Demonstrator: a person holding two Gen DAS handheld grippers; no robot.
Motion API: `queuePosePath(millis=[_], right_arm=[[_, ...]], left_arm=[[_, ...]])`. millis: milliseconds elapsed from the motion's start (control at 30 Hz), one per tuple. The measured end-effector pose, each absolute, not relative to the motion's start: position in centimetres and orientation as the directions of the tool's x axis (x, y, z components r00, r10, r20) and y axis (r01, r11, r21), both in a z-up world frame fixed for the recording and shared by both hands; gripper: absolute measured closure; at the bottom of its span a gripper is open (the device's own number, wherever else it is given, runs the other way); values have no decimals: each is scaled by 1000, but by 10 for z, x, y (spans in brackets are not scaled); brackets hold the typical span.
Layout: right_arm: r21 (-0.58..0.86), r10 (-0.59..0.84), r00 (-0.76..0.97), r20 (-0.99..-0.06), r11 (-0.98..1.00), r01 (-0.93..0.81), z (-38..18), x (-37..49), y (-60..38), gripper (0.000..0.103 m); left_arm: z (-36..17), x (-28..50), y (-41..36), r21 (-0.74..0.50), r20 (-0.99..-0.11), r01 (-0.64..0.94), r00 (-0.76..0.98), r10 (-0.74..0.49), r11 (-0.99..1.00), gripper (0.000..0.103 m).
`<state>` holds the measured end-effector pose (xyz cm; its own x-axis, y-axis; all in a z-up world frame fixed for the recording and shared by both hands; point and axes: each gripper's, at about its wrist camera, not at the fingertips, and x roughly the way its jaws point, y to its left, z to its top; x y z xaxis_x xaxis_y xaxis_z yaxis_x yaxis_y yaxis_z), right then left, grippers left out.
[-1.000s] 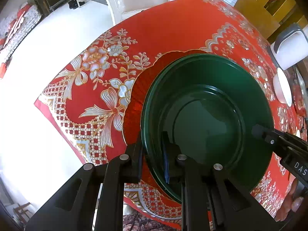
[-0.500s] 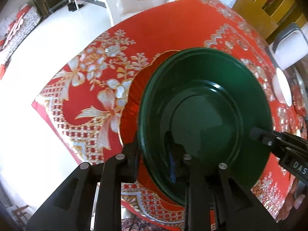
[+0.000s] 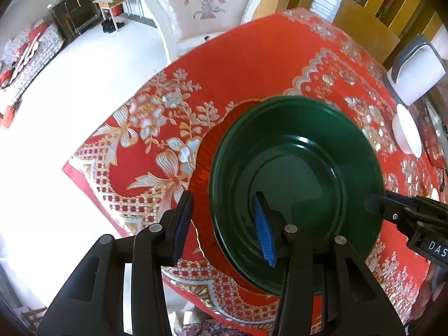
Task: Organize plates and bowls
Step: 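Lower the green bowl into the red plates held by the left tool, then open the right tool and withdraw it from the green bowl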
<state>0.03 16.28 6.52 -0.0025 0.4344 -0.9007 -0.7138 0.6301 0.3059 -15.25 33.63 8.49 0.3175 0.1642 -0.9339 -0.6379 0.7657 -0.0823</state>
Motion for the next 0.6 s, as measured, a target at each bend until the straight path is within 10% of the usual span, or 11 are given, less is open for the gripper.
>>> queuePosePath(millis=[600], right_arm=[[312, 460, 18, -888, 631, -710, 78, 0, 157, 72]], left_arm=[[109, -143, 319, -91, -916, -600, 364, 170, 795, 59]])
